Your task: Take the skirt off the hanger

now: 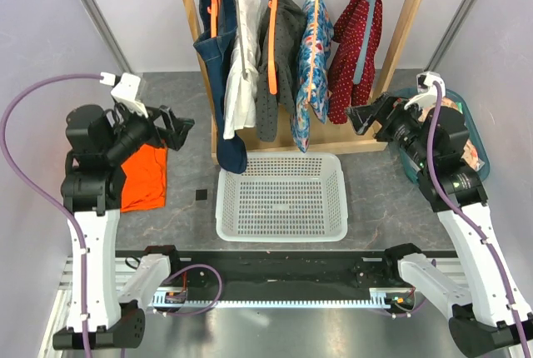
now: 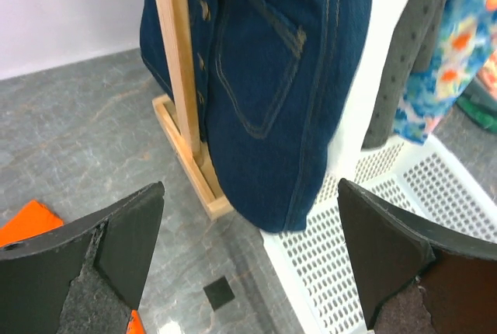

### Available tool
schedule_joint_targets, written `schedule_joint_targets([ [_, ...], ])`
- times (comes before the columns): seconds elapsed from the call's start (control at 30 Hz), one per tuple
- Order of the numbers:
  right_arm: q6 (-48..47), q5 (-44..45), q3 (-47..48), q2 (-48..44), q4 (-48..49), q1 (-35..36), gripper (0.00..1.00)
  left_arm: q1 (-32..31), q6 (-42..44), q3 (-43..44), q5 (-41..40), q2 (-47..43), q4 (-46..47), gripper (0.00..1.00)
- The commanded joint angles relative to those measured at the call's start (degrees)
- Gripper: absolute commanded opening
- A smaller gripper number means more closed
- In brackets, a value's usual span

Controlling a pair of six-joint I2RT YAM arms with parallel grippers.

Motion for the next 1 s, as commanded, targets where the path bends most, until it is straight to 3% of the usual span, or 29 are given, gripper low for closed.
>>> schedule_joint_targets([
  [0.0, 1.82, -5.06, -1.68, 0.19, 9.30, 1.20, 0.98, 0.11, -2.73, 6.89, 6.44, 5.01, 3.89, 1.00],
  [0.07, -0.72, -3.75, -1.86, 0.10, 10.01, 2.95, 0.98, -0.76, -5.53, 13.54, 7.18, 9.13, 6.52, 0.99],
  [0.27, -6.18, 4.69, -0.81, -0.96, 8.69, 7.97, 0.98, -8.66, -7.30, 42.97, -9.39, 26.43, 2.67, 1.00],
  [0.4, -7.77, 5.74, 0.95, 0.36, 7.72, 8.85, 0.98, -14.11, -8.36, 54.53, -16.90, 34.17, 2.76, 1.00],
  [0.53, -8.55, 7.77, 0.69, 1.24, 7.46, 10.43, 0.98, -19.04, -7.66, 57.36, -26.46, 39.11, 3.11, 1.00],
  [0.8, -11.98, 14.09, 0.25, 2.56, 6.58, 14.21, 0.98, -22.29, -8.01, 52.88, -35.27, 41.84, 4.25, 0.98],
  [0.87, -12.86, 15.41, 0.43, 3.35, 6.40, 15.70, 0.98, -23.00, -8.01, 52.43, -36.33, 42.81, 4.16, 0.89],
  [0.9, -13.04, 16.28, 0.51, 3.79, 6.40, 16.14, 0.98, -23.26, -8.01, 52.52, -36.42, 43.07, 4.25, 0.75],
  [0.97, -13.56, 16.82, 0.78, 4.14, 6.32, 17.28, 0.98, -23.62, -7.92, 52.78, -36.34, 43.95, 4.34, 0.64],
])
